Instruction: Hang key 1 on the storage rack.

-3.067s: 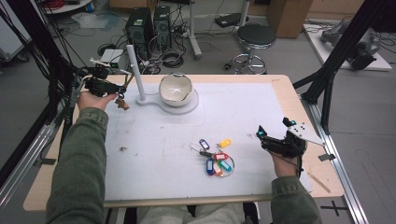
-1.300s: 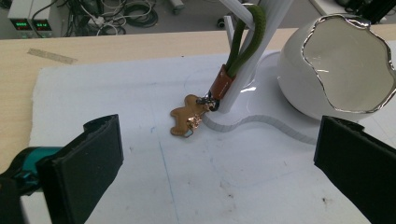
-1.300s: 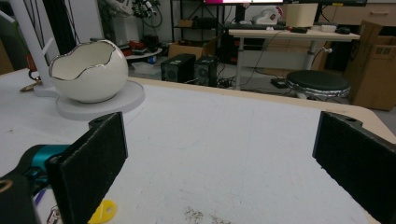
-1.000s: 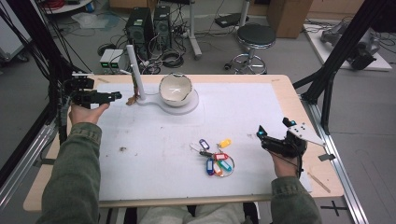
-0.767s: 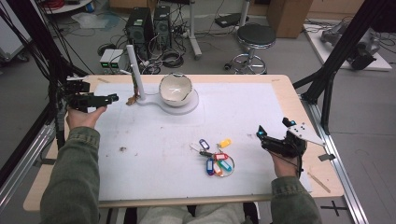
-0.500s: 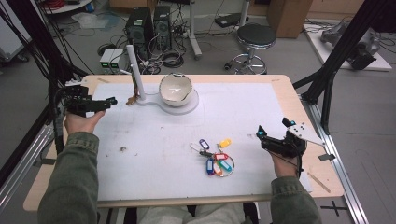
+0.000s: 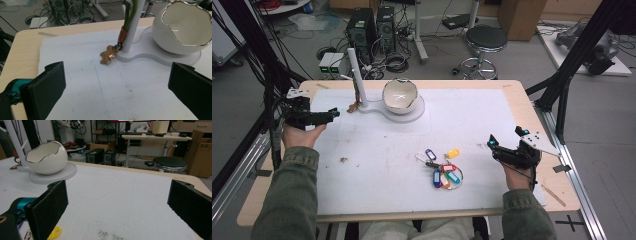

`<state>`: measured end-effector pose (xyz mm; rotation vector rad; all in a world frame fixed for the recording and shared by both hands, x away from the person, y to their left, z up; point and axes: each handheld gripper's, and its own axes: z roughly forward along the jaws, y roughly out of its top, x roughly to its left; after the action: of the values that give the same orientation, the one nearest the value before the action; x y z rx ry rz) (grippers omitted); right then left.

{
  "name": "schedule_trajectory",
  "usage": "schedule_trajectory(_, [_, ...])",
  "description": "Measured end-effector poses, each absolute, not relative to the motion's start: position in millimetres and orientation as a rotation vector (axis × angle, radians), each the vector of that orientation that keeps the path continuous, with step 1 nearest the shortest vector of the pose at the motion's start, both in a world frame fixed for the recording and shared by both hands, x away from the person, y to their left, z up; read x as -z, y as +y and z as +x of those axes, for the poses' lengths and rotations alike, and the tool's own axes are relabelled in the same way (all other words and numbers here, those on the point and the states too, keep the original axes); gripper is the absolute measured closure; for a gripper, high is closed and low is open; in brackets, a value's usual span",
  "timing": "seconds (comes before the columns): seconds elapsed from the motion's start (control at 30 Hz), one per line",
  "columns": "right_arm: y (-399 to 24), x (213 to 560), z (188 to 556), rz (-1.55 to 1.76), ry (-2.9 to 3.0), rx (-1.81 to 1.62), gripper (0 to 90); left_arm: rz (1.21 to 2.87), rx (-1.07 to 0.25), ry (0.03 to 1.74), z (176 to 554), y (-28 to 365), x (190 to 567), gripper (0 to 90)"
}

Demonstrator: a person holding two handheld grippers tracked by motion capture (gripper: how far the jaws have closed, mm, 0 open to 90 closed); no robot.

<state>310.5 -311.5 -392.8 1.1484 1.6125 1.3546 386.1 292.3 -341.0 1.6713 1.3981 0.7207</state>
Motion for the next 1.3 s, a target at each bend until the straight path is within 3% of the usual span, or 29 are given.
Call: schedule_trajectory(1.3, [-311.0,392.8,309.9,1.149,1.618,-1.354,2.0,1.641,-0.723,1.373,323.4,302.1,387.6,1.7])
